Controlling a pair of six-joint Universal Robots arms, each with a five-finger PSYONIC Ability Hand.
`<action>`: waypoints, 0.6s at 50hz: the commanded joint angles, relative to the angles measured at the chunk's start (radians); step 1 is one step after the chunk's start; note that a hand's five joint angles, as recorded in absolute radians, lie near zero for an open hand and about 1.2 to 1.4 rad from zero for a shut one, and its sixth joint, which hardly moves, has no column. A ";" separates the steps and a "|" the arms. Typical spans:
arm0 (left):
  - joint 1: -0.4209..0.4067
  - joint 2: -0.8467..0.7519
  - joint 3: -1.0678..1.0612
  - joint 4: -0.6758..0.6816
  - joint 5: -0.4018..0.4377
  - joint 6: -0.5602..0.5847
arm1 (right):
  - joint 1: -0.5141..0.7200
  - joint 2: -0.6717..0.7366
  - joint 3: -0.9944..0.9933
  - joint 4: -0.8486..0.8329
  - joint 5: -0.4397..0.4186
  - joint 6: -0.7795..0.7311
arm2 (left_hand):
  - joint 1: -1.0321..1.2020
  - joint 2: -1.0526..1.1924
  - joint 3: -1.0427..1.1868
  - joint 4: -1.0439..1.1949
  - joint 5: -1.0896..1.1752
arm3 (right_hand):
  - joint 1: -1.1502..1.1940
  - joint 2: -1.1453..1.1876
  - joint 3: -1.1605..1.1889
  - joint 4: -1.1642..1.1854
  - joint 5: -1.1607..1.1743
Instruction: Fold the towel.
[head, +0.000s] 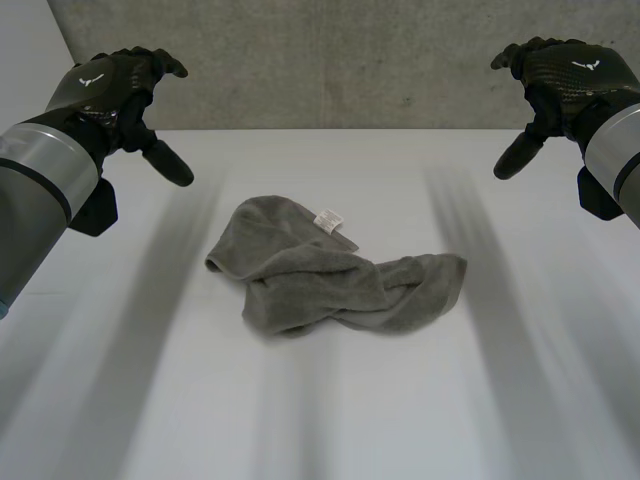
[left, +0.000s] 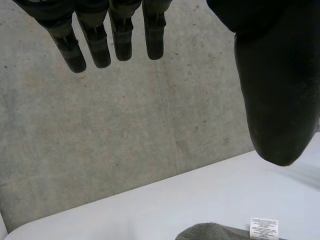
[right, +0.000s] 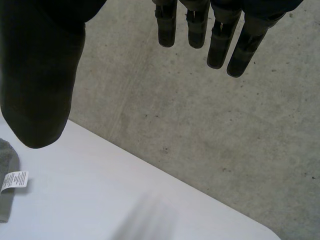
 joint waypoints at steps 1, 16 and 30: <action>-0.001 -0.008 0.000 0.000 0.002 0.002 | 0.000 0.000 0.001 0.000 -0.002 0.000 | -0.067 -0.059 -0.058 -0.066 -0.039 | -0.064 -0.077 -0.053 -0.076 -0.063; -0.105 -0.092 -0.135 -0.006 0.038 0.165 | -0.012 0.192 0.001 -0.002 -0.419 0.113 | -0.053 -0.044 -0.058 -0.066 -0.024 | -0.064 -0.077 -0.053 -0.076 -0.063; -0.115 -0.390 -0.128 0.230 0.029 0.216 | 0.057 0.602 -0.189 -0.013 -0.408 0.225 | -0.038 -0.030 -0.058 -0.066 -0.009 | -0.064 -0.077 -0.053 -0.076 -0.063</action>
